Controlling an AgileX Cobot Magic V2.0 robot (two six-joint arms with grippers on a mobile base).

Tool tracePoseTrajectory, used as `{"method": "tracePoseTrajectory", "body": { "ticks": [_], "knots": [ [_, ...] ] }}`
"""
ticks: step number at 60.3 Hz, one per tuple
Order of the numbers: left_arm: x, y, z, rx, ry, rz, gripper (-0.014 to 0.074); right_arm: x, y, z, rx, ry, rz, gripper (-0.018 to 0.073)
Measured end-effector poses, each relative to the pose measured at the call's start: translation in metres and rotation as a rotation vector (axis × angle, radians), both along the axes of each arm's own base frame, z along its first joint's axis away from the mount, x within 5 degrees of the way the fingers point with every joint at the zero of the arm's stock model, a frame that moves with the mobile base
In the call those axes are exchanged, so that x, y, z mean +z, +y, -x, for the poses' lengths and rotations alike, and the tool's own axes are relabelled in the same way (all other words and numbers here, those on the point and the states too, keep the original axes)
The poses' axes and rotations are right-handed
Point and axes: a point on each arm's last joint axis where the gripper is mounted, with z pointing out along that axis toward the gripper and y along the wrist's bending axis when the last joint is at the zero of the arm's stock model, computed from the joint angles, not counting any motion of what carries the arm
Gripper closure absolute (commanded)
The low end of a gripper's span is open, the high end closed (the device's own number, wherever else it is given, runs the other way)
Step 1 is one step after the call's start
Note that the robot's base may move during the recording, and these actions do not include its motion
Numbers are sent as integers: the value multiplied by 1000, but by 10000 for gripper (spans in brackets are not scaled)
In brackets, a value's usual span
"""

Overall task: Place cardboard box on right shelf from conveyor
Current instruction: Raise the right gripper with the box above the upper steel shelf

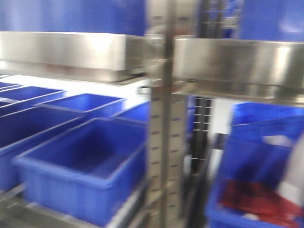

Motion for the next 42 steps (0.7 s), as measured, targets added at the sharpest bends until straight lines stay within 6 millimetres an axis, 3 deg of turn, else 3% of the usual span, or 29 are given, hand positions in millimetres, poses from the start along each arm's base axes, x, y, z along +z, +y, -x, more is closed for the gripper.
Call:
{"method": "tracePoseTrajectory", "body": {
  "ticks": [42],
  "knots": [
    [0, 0, 0, -3, 0, 0, 712, 0, 0, 0, 0, 0, 0, 282]
  ]
}}
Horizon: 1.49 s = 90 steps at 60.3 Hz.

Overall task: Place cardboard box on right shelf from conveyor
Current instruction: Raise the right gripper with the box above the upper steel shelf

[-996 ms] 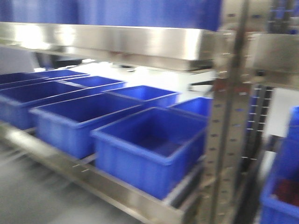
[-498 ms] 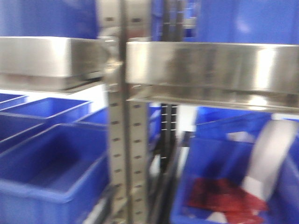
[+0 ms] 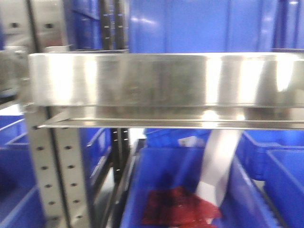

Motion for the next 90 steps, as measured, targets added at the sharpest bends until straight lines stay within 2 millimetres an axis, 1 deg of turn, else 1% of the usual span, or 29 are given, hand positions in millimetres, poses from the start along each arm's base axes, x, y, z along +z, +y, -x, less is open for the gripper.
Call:
{"method": "tracePoseTrajectory", "body": {
  "ticks": [11, 90],
  "knots": [
    [0, -1, 0, -22, 0, 0, 713, 0, 0, 0, 0, 0, 0, 282],
    [0, -1, 0, -22, 0, 0, 712, 0, 0, 0, 0, -2, 0, 282]
  ]
}}
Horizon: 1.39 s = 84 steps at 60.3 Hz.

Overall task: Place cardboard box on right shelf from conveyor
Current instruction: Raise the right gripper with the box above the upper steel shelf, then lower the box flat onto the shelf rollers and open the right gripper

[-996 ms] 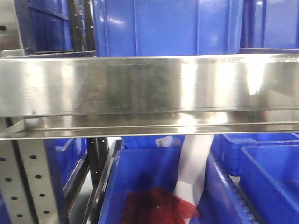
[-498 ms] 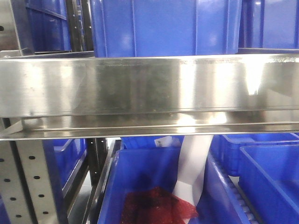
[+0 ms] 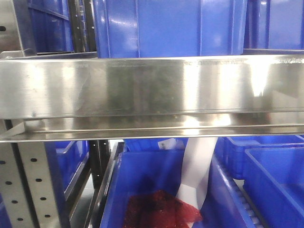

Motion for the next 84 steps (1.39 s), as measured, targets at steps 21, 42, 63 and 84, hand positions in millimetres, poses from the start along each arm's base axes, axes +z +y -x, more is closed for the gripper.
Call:
{"method": "tracePoseTrajectory", "body": {
  "ticks": [21, 42, 63, 84],
  "knots": [
    [0, 0, 0, 0, 0, 0, 713, 4, 1, -5, 7, -20, -6, 282],
    [0, 0, 0, 0, 0, 0, 713, 38, 28, -99, 135, 8, 131, 282],
    [0, 0, 0, 0, 0, 0, 713, 55, 67, -198, 401, 11, 688, 282],
    [0, 0, 0, 0, 0, 0, 713, 12, 125, -254, 775, -87, 1299, 282]
  ]
}}
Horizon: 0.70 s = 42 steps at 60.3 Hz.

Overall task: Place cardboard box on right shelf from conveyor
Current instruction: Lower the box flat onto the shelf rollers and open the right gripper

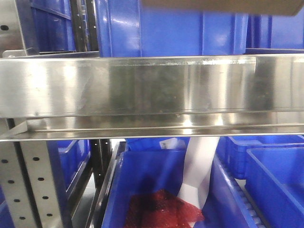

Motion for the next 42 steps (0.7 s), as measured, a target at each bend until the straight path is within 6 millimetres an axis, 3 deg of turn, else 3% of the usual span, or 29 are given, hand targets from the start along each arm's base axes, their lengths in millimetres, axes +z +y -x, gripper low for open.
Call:
{"method": "tracePoseTrajectory", "body": {
  "ticks": [20, 28, 42],
  "knots": [
    [0, 0, 0, 0, 0, 0, 713, -42, 20, -49, 33, -20, 110, 286],
    [0, 0, 0, 0, 0, 0, 713, -55, 17, -66, -3, -21, 112, 286],
    [0, 0, 0, 0, 0, 0, 713, -71, 17, -80, -21, 2, 126, 279]
  ]
}}
